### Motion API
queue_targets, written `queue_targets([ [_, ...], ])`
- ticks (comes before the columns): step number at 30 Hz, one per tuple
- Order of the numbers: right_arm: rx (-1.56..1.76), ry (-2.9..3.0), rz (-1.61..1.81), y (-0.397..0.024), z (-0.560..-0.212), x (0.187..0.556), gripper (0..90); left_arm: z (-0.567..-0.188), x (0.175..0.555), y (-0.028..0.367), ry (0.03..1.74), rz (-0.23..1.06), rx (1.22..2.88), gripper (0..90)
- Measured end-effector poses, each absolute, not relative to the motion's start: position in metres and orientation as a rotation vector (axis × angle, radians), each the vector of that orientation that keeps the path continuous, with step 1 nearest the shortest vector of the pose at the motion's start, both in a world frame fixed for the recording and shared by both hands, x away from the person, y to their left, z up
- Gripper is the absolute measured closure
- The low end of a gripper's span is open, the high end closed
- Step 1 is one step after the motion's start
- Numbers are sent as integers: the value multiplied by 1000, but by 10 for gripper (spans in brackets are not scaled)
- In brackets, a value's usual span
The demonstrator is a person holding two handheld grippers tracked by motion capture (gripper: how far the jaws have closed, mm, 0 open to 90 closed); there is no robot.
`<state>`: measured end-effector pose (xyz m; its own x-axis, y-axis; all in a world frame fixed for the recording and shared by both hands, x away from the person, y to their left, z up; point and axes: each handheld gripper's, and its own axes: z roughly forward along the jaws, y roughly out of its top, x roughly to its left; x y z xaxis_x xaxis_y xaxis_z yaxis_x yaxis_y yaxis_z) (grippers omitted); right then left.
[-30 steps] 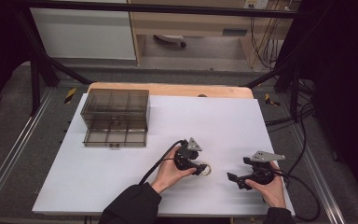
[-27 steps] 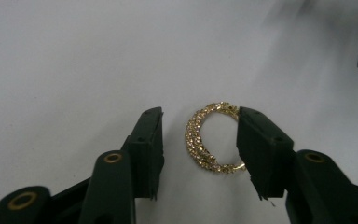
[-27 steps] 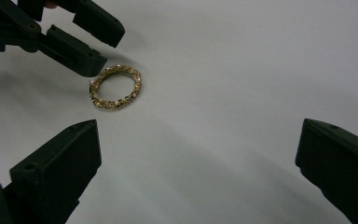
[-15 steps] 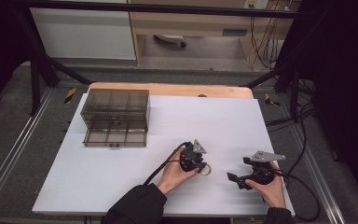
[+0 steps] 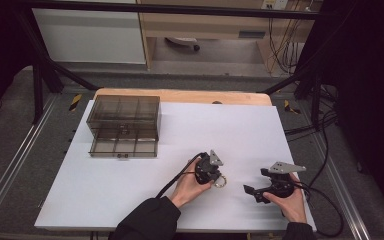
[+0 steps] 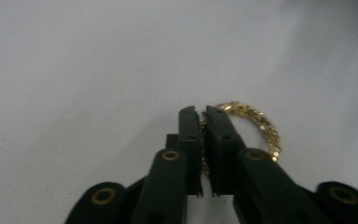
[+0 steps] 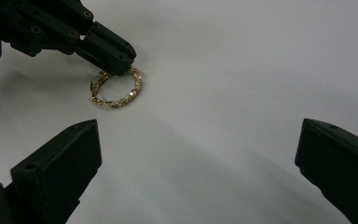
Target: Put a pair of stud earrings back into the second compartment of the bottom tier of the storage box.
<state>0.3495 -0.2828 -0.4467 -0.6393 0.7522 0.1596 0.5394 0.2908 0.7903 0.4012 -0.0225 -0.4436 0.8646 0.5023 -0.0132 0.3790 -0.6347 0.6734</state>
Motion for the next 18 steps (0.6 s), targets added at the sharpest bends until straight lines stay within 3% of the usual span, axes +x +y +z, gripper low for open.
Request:
queue_targets([
  [18,1183,2320,1266,-283,-447,349,10,-427,402,4,663,213,2291,864],
])
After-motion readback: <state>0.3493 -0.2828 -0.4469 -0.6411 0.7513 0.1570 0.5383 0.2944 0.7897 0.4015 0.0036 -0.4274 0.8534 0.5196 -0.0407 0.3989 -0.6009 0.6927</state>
